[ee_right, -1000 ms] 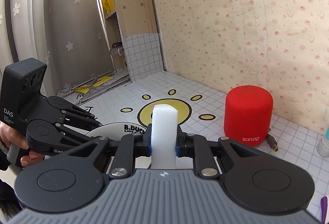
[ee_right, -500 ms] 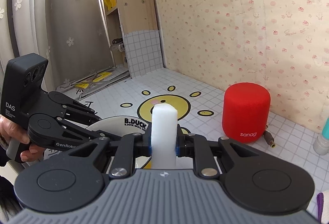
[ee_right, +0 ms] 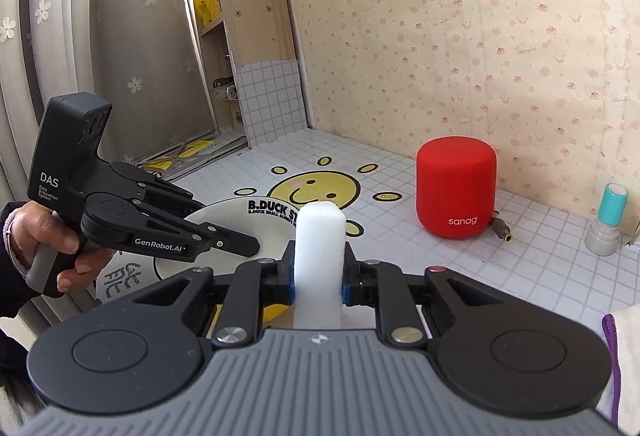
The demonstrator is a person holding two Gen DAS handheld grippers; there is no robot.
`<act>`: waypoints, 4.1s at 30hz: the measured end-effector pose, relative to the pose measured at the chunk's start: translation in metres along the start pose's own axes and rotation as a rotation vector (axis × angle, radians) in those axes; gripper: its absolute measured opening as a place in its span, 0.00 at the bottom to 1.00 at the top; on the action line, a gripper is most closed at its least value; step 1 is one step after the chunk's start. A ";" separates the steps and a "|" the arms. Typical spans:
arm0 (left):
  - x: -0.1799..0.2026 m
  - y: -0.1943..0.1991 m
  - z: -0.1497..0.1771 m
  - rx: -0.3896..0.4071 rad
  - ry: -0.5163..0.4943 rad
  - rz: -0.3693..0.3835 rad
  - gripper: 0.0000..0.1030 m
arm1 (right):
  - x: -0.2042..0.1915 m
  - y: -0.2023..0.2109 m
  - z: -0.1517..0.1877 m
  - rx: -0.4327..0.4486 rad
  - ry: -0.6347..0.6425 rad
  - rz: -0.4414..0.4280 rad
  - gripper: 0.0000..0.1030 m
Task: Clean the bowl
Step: 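Rub the sponge along the bowl's outer wall with the right gripper, then scrub the sponge over the bowl's printed outer side with the right gripper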
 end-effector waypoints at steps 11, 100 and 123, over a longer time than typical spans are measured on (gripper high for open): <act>0.007 0.001 0.004 0.007 0.001 -0.004 0.18 | 0.002 -0.028 -0.028 -0.018 0.025 -0.031 0.20; 0.017 -0.005 -0.004 -0.038 -0.061 0.064 0.23 | 0.005 -0.023 -0.019 0.004 -0.021 -0.027 0.20; 0.020 -0.007 -0.007 -0.023 -0.063 0.049 0.27 | -0.007 -0.004 -0.004 0.050 -0.085 0.063 0.20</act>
Point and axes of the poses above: each gripper's, at about its wrist camera, not at the fingertips, and y roughly against the way its jaws point, x to its right, z to its underside, the point moved 6 cm from there along -y, roughly the way its jaws point, and after that the axes turned 12 degrees about -x, right-handed, at the moved point
